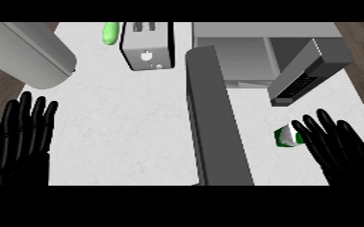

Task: Pick up the milk, place it into the microwave and close the microwave

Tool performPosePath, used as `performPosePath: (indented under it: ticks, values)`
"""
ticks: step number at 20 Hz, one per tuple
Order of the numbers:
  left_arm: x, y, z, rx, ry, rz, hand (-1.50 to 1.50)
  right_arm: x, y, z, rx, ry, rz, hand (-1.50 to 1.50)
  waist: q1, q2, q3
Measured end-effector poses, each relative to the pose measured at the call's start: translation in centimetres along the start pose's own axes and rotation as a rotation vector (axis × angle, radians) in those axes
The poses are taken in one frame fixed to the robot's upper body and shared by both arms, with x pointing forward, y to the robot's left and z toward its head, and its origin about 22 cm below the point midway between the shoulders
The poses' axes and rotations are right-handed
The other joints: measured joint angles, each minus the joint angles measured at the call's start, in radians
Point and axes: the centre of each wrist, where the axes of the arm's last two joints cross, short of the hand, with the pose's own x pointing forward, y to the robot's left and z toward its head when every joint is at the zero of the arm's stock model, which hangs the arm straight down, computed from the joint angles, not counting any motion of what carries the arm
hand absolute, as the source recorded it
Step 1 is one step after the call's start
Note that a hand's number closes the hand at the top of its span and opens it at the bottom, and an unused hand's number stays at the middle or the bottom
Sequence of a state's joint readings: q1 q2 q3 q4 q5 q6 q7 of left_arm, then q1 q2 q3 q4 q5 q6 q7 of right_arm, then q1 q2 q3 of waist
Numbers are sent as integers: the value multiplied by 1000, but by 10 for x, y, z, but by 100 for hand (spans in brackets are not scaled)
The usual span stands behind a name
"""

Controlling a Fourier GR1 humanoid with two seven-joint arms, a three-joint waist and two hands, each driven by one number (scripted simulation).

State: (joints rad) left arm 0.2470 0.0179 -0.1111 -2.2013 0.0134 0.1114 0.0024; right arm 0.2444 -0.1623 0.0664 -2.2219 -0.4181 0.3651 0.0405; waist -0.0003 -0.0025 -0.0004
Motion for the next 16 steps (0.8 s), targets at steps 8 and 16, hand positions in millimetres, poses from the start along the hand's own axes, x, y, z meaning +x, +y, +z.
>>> performPosePath:
  ticks: [8, 16]
  values:
    - [4, 17, 26, 1, 16, 4, -150, -7, -14, 9, -111, 3, 90, -150, 4, 1, 0]
    - [7, 17, 46, -1, 13, 14, -150, -35, -37, 9, -202, 55, 128, -150, 6, 1, 0]
